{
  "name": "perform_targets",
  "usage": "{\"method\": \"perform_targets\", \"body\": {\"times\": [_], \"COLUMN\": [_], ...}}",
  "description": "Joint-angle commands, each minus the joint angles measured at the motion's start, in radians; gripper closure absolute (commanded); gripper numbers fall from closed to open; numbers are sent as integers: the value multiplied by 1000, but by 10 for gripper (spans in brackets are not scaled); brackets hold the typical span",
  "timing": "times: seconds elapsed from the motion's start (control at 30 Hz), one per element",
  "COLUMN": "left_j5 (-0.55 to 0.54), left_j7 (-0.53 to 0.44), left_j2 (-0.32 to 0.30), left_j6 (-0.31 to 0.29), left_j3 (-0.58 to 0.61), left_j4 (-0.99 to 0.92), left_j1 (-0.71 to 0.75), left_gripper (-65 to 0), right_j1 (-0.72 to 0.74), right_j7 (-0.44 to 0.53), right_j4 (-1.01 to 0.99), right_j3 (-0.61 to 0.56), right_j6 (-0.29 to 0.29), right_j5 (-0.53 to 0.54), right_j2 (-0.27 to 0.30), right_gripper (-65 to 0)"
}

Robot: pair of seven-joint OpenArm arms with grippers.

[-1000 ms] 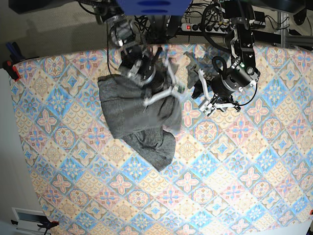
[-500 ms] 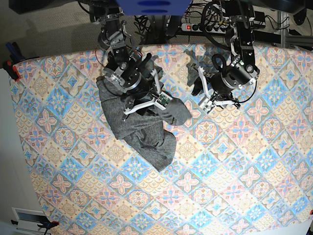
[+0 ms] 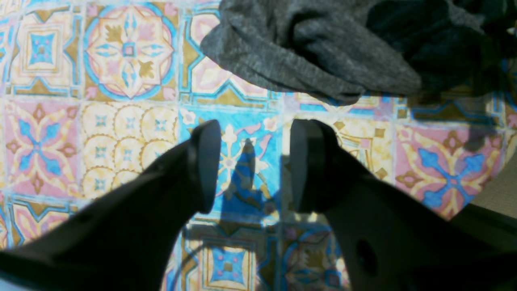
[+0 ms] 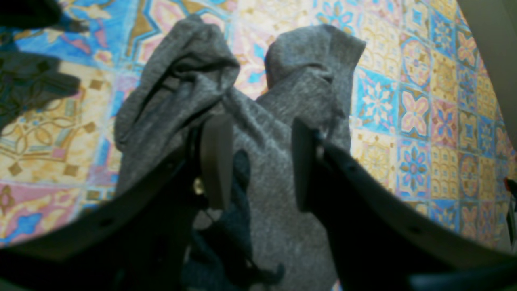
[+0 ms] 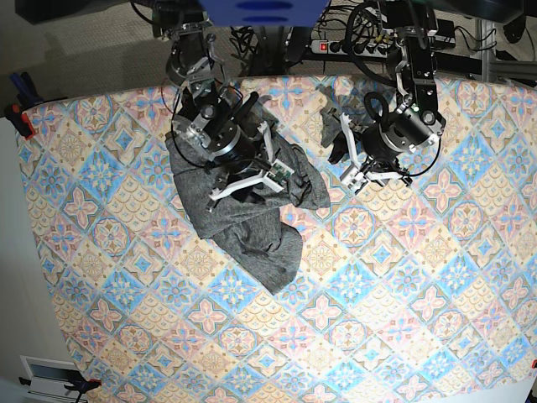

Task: Layout the t-shirt on the table in an organized manner, then fold the t-shirt properly
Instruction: 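Lift the grasped fabric with the right gripper and fold it over, then regrasp the shirt with the right gripper and drag it aside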

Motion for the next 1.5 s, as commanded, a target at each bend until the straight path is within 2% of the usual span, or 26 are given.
{"method": "perform_targets", "body": {"times": [0.0, 0.1, 0.23, 0.33, 0.6, 0.83, 1.07, 1.2, 1.47], "left_j5": [-12, -14, -14, -14, -12, -14, -14, -14, -14], "left_j7": [-19, -18, -19, -19, -19, -19, -19, -19, -18], "left_j2": [-4, -2, -2, -2, -1, -4, -5, -4, -7], "left_j6": [2, 2, 2, 2, 2, 2, 2, 2, 2], "left_j3": [-1, -1, -1, -1, -1, -1, -1, -1, -1], "left_j4": [15, 15, 15, 15, 15, 15, 15, 15, 15], "left_j1": [-13, -14, -14, -14, -18, -13, -11, -11, -10], "left_gripper": [-257, -257, -257, -257, -257, -257, -257, -257, -257], "right_j1": [10, 12, 55, 55, -80, -112, -151, -212, 1], "right_j7": [19, 24, 145, 185, 186, 192, 188, 188, 188], "right_j4": [-2, -77, -149, -151, -151, -183, 43, 67, 30], "right_j3": [15, 52, 98, 97, -138, -181, -169, -97, 77], "right_j6": [-7, -7, -7, -7, -7, -7, -7, -7, -7], "right_j5": [11, 12, 12, 12, 12, 8, 6, 6, 12], "right_j2": [-4, -4, -4, -9, -26, -24, -23, -23, -24], "right_gripper": [-232, -231, -230, -230, -232, -230, -230, -230, -230]}}
